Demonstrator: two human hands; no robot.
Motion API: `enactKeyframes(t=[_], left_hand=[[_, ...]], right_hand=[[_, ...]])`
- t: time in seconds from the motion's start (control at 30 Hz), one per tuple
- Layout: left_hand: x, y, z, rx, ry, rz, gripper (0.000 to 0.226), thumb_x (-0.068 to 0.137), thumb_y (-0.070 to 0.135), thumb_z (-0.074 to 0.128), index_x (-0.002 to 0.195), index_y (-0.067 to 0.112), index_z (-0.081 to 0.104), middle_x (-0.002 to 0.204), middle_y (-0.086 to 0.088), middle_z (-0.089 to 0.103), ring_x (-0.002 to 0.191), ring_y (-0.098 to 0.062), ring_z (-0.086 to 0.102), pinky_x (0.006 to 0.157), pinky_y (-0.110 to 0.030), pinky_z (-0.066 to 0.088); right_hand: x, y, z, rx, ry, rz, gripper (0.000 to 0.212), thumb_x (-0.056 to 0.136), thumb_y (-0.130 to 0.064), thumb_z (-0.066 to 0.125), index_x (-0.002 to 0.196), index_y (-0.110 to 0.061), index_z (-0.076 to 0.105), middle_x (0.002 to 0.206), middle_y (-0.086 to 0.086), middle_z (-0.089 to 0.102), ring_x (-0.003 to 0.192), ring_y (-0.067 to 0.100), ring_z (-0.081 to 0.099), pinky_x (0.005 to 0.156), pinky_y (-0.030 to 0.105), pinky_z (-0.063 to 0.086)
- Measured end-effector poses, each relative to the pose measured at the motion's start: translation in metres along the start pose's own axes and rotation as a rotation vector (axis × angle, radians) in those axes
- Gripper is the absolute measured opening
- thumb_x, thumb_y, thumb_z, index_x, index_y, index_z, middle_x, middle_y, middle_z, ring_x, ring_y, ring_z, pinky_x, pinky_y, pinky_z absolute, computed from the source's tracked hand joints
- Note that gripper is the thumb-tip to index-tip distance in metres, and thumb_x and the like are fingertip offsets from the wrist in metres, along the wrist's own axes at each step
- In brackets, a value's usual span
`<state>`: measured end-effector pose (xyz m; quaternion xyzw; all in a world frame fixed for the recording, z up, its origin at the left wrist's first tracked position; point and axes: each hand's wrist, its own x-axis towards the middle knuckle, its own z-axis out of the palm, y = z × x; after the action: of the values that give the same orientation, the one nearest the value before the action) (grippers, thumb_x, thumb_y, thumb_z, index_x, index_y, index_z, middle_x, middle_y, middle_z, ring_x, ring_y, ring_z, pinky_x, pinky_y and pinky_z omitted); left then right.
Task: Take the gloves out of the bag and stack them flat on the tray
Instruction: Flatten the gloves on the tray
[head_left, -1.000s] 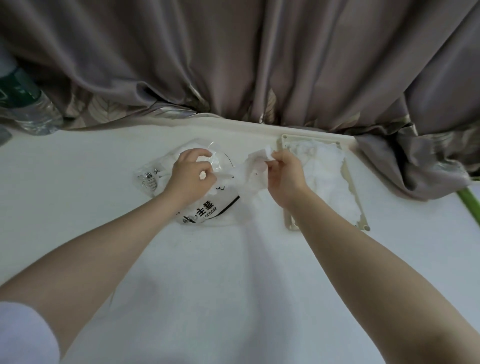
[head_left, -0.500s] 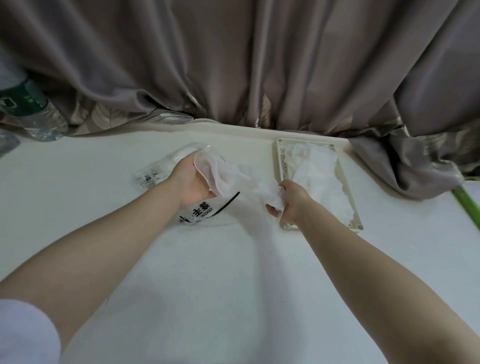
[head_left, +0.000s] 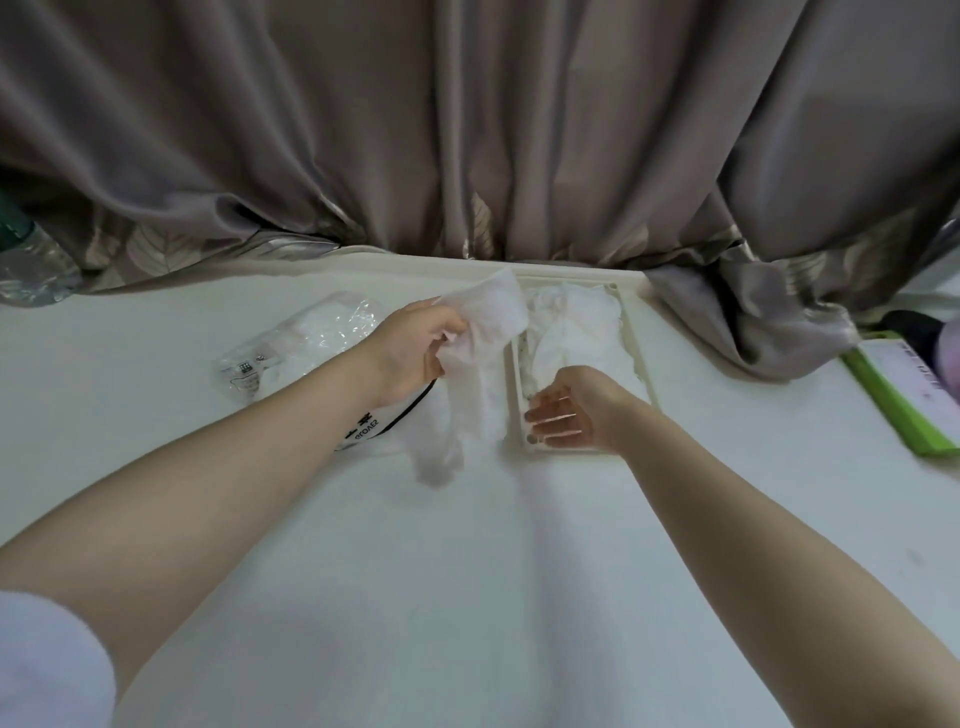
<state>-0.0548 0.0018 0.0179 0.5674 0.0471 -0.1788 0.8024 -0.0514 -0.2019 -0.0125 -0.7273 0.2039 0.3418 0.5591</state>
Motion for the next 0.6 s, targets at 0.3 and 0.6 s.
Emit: enactKeyframes(t=[0.3, 0.6], left_hand=[[0.003, 0.02, 0.076, 0.945, -0.379, 0.264, 0.057, 0.072, -0.021, 0.05, 0.051, 0.031, 0.063, 0.127, 0.018, 0.044, 0.117, 0.004, 0.036, 0.086, 0.001, 0.028], [0.016, 0.009, 0.11, 0.857, -0.264, 0.331, 0.06, 0.075, -0.021, 0.044, 0.08, 0.034, 0.066, 0.141, 0.009, 0.035, 0.124, -0.004, 0.038, 0.088, -0.006, 0.037]], right_hand=[[-0.02, -0.016, -0.047, 0.008, -0.276, -0.464, 0.041, 0.081, -0.029, 0.055, 0.115, -0.008, 0.062, 0.113, 0.007, 0.065, 0.107, 0.021, 0.059, 0.104, 0.037, 0.04], [-0.041, -0.01, -0.09, -0.031, -0.505, -0.513, 0.019, 0.085, -0.016, 0.058, 0.099, -0.006, 0.066, 0.092, 0.006, 0.069, 0.084, 0.019, 0.064, 0.08, 0.028, 0.052]])
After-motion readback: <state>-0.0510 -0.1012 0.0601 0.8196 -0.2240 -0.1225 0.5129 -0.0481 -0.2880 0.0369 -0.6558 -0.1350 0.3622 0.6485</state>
